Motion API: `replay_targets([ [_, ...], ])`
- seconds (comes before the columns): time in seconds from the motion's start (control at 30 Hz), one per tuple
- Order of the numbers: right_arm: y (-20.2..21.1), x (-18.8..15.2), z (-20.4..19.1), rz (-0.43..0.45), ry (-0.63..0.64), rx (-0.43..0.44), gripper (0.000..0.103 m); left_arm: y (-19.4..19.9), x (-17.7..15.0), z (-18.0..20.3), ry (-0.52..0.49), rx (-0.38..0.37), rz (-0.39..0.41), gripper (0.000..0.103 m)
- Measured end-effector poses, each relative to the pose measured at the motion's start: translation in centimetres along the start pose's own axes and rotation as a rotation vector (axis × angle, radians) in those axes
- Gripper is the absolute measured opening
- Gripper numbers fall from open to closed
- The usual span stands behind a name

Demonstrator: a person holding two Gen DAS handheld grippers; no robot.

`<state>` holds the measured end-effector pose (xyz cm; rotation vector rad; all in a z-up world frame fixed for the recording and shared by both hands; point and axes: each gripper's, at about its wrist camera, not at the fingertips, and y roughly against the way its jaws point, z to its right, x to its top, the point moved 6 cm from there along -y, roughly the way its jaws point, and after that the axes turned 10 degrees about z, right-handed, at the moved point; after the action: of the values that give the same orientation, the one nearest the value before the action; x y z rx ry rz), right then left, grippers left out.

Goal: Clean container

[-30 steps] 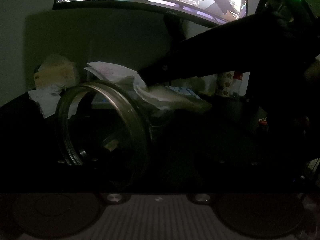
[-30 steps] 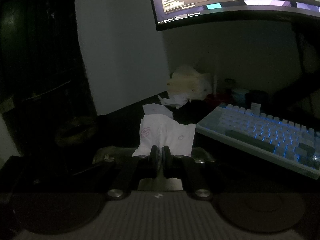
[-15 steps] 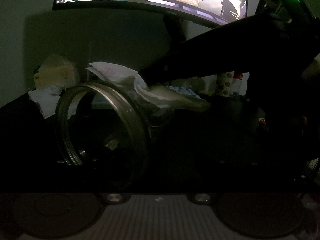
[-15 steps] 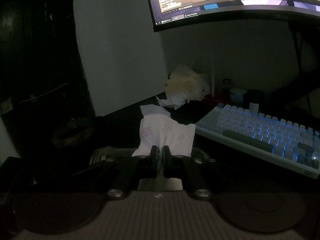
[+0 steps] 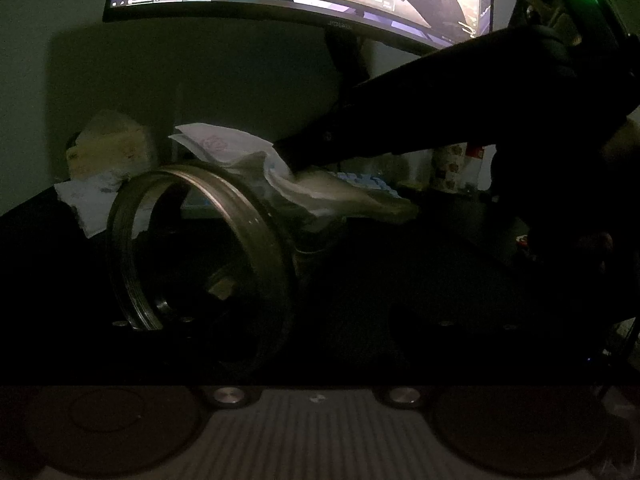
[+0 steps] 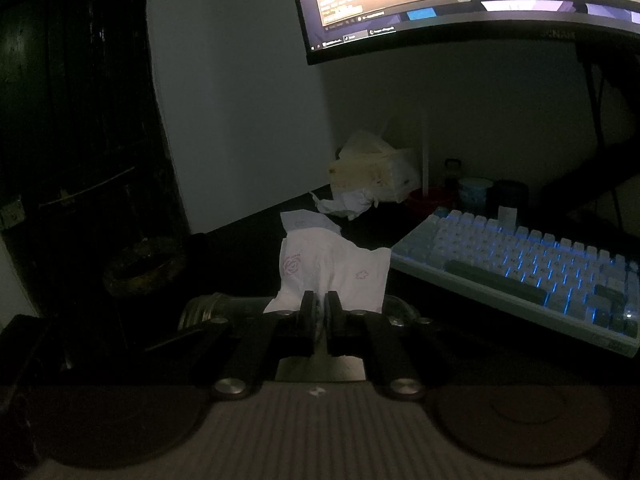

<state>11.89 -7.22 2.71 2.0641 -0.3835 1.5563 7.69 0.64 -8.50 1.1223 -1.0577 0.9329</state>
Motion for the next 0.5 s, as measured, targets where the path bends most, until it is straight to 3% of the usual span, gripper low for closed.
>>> replay_targets([
  [0.5,0.12,0.04,-0.28,-0.007,0.005,0.006,0.007,-0.08,0.08,0.06,0.003,0.002,-0.001,0.079],
])
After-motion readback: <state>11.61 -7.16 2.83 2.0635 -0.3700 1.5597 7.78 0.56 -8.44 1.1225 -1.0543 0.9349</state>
